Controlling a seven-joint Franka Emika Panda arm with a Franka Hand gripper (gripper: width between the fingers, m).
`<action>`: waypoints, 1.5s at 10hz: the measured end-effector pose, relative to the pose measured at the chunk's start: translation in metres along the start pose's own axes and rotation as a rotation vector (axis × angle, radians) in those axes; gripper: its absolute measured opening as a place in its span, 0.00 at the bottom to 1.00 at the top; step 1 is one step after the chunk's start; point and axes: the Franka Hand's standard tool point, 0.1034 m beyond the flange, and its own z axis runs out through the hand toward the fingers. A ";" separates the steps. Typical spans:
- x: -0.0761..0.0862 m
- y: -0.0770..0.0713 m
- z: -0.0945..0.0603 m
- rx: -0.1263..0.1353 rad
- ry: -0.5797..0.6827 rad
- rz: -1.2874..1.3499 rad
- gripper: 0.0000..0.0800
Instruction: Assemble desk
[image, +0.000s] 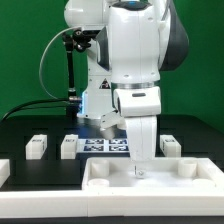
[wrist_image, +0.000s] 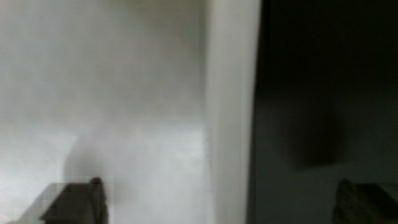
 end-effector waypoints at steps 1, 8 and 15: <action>0.000 0.000 0.000 0.000 0.000 0.000 0.81; 0.025 -0.004 -0.036 -0.027 -0.016 0.262 0.81; 0.075 -0.012 -0.050 -0.033 -0.012 0.843 0.81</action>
Offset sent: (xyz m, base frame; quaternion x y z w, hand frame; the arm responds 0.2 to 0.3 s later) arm 0.0000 0.0000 0.0000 0.0000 0.0000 0.0000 1.0000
